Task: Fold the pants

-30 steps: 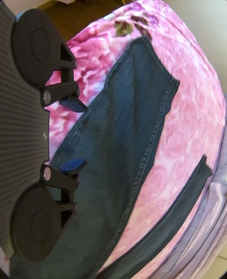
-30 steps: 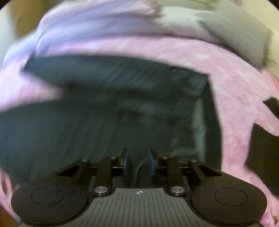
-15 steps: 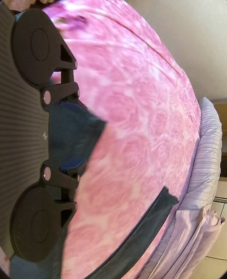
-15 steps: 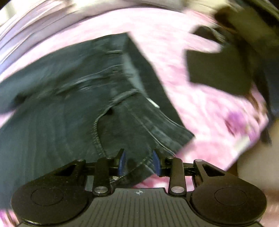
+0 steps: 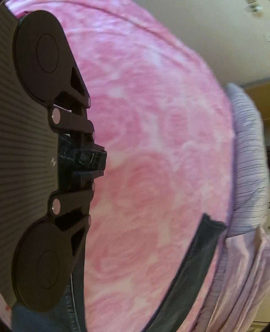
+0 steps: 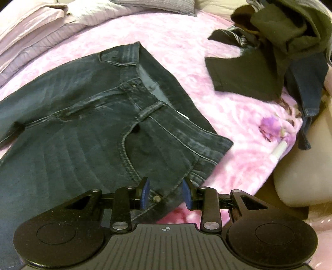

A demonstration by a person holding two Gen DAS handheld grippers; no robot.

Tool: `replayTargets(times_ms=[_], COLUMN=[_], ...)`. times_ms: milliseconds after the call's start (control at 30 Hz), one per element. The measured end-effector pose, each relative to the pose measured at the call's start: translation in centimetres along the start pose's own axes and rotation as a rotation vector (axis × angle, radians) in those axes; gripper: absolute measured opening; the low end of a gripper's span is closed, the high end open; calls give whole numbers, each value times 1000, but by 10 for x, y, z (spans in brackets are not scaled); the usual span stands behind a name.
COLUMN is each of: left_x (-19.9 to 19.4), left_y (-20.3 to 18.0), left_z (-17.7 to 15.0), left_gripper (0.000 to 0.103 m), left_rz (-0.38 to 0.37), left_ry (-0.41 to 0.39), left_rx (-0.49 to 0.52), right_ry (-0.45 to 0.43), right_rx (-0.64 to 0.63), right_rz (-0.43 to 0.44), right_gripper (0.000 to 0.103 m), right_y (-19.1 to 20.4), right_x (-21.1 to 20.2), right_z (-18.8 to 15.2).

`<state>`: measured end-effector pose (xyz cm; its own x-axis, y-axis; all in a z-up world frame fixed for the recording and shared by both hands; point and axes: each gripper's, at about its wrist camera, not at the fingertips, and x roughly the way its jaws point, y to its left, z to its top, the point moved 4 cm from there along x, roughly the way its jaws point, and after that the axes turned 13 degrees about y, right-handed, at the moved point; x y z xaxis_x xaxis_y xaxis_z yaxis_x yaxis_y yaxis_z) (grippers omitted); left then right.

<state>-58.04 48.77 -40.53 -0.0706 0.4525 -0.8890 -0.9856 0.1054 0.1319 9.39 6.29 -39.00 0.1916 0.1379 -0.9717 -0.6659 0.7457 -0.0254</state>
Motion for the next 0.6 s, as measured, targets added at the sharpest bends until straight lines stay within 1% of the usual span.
replayTargets(times_ms=[33,67,100,133,167,200,267,300,333,367,400,467,500,533,567,600], left_x=[7,17,24,24,22,16,-4,-17,-28,-41,-51,-68,-72,-73,-68,-61], left_y=[-1,-3,-7,-10,-10,-7,9,18,23,21,13,-17,-31,-45,-55,-61], left_z=[3,5,5,5,7,6,3,-1,-6,-15,-25,-53,-68,-87,-102,-117], left_gripper=[15,18,18,21,29,32,32,32,32,32,32,32,33,35,37,37], left_rz=[22,56,94,136,165,201,292,301,277,219,166,71,36,-11,-38,-42], left_ry=[1,32,46,30,15,-3,-58,-76,-86,-80,-66,-39,-21,14,53,104], left_rx=[4,21,46,69,67,38,-77,-147,-197,-215,-190,-64,-11,33,56,70], right_ry=[-8,-14,-17,-18,-22,-33,-65,-81,-94,-107,-121,-133,-133,-128,-124,-108], right_rx=[-4,-9,-20,-32,-46,-63,-94,-107,-124,-148,-186,-263,-305,-345,-375,-408], right_rz=[-2,-2,-2,-6,-13,-20,-26,-23,-16,-5,9,24,24,23,21,15], right_gripper=[31,31,31,31,31,31,31,32,32,33,33,34,35,35,35,35], right_y=[3,4,7,9,11,13,16,16,17,18,21,26,30,32,32,30], right_x=[0,1,2,3,3,2,-3,-5,-7,-8,-8,-5,-2,3,7,15], right_z=[1,3,5,6,8,9,11,11,9,6,1,-12,-20,-28,-35,-44])
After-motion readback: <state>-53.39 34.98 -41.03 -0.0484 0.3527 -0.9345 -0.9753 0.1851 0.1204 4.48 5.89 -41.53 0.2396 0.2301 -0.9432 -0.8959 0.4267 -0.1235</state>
